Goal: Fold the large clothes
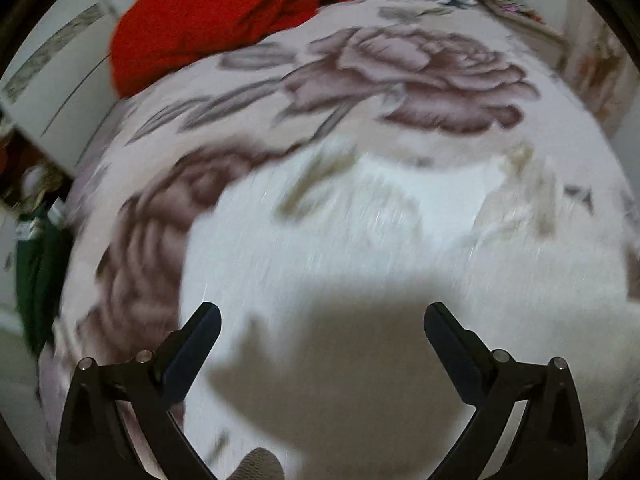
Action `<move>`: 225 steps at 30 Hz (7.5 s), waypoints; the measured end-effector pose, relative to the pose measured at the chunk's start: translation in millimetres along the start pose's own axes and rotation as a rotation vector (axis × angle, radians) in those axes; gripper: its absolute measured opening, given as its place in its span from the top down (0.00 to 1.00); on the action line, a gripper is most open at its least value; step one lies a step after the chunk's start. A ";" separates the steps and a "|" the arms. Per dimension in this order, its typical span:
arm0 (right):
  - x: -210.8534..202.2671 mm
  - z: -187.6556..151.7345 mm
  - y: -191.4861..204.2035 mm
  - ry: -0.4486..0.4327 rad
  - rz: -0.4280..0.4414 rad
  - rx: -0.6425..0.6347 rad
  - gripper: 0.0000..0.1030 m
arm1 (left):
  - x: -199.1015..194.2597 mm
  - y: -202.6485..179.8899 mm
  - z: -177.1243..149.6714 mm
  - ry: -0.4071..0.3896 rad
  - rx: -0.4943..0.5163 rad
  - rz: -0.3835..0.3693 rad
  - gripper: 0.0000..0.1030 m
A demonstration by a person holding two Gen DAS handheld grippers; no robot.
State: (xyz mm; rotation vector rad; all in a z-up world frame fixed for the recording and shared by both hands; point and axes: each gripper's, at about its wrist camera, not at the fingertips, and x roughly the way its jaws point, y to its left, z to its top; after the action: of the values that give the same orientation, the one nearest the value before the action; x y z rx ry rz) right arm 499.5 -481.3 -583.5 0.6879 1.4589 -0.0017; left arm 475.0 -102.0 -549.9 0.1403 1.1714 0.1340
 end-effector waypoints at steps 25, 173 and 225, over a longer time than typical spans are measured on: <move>70.0 -88.8 -32.4 0.136 -0.136 -0.205 0.77 | 39.2 7.2 -152.6 0.165 -0.156 0.104 0.00; 130.3 -341.7 134.6 0.421 0.005 -0.119 0.35 | -5.0 214.8 -239.4 0.150 -0.599 -0.500 0.87; 55.1 -407.3 8.4 0.411 0.176 -0.097 0.41 | -78.4 256.6 -264.1 0.153 -0.739 -0.708 0.45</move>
State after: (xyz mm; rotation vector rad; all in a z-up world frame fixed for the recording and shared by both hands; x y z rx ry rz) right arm 143.1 -278.4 -612.6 0.7643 1.7711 0.3631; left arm 193.0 147.0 -533.7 -0.9414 1.1919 -0.0574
